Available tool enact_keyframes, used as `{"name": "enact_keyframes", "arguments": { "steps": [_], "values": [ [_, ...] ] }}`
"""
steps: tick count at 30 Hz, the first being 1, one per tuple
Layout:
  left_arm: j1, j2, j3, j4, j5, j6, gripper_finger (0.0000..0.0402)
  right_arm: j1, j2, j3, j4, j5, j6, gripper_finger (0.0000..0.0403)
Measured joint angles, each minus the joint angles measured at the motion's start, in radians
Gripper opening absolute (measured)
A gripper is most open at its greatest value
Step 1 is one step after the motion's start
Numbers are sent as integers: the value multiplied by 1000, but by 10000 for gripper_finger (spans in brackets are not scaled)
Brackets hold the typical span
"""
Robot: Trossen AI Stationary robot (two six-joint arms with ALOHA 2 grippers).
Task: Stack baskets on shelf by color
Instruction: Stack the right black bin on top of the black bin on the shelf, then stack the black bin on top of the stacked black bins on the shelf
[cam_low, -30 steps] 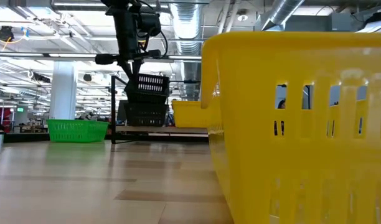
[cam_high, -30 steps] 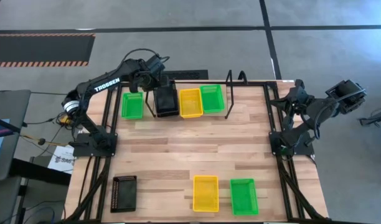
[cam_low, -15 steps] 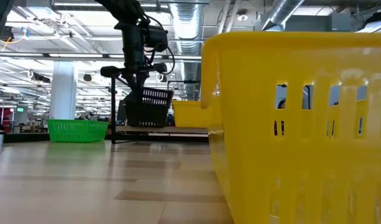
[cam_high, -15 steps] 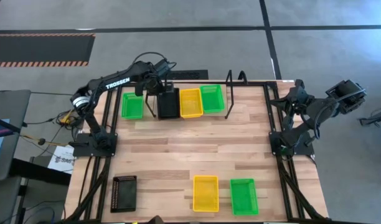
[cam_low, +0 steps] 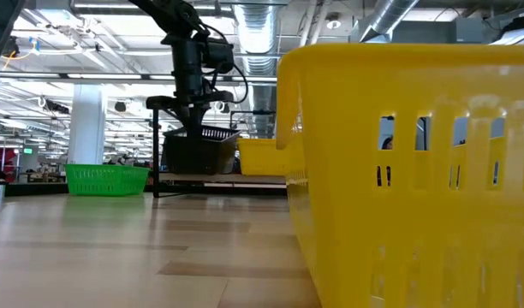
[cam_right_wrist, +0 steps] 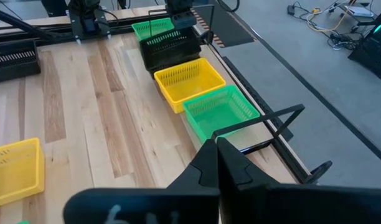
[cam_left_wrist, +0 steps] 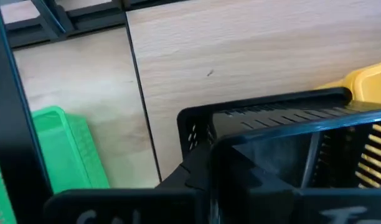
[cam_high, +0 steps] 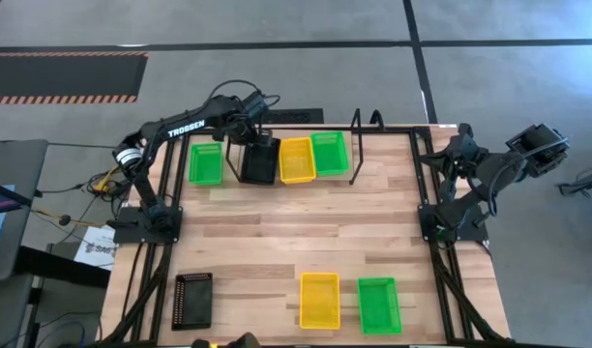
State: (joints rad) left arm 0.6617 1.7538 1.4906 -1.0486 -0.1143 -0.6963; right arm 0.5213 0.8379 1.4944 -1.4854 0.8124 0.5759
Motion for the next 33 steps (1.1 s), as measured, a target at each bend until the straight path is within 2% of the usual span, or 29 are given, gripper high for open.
{"name": "enact_keyframes", "arguments": {
  "steps": [11, 17, 19, 23, 33],
  "values": [
    [11, 0, 0, 22, -1, 5, 110, 0, 0, 0, 5, 0, 3, 3],
    [43, 0, 38, 26, 128, 5, 151, 0, 0, 0, 6, 0, 3, 3],
    [54, 0, 74, 26, 167, 5, 158, 0, 0, 0, 6, -2, 8, 3],
    [73, 0, 163, 19, 180, 27, 165, 0, 0, 0, 6, -3, 11, 3],
    [80, -1, 317, -129, 102, 75, 165, 0, 0, 0, 6, -4, 26, 3]
  ]
}}
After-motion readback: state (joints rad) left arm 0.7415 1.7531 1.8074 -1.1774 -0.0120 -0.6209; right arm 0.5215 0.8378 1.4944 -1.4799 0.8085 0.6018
